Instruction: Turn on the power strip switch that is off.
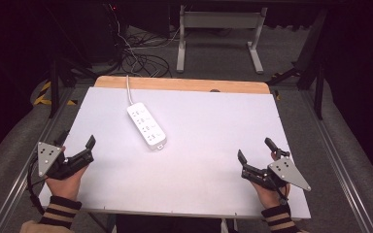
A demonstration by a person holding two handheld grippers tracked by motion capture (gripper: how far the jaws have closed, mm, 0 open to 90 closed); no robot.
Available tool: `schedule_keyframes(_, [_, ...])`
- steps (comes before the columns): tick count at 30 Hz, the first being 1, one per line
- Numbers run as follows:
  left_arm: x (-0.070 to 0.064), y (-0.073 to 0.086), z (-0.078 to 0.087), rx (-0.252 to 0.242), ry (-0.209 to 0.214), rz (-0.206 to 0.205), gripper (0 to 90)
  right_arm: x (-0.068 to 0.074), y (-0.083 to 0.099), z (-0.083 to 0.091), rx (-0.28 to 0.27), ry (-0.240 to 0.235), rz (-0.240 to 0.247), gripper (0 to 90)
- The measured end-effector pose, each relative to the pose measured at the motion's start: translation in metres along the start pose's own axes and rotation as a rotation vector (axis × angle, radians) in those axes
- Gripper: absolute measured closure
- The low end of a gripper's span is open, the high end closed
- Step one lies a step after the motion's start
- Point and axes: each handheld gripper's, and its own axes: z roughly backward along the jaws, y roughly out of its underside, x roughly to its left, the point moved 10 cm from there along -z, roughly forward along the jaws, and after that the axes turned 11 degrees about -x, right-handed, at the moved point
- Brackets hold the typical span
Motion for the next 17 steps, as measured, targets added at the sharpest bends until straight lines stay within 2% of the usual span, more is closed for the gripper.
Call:
schedule_keyframes(9, [-0.005,-0.003,0.017,-0.011,0.006,-0.004,9.6,0.006,-0.004,0.015,-0.004,0.002,-0.003,7.3])
schedule_keyframes(17, [-0.007,-0.001,0.016,-0.01,0.014,-0.003,9.1,0.004,-0.003,0.017,-0.001,0.006,-0.006,7.3])
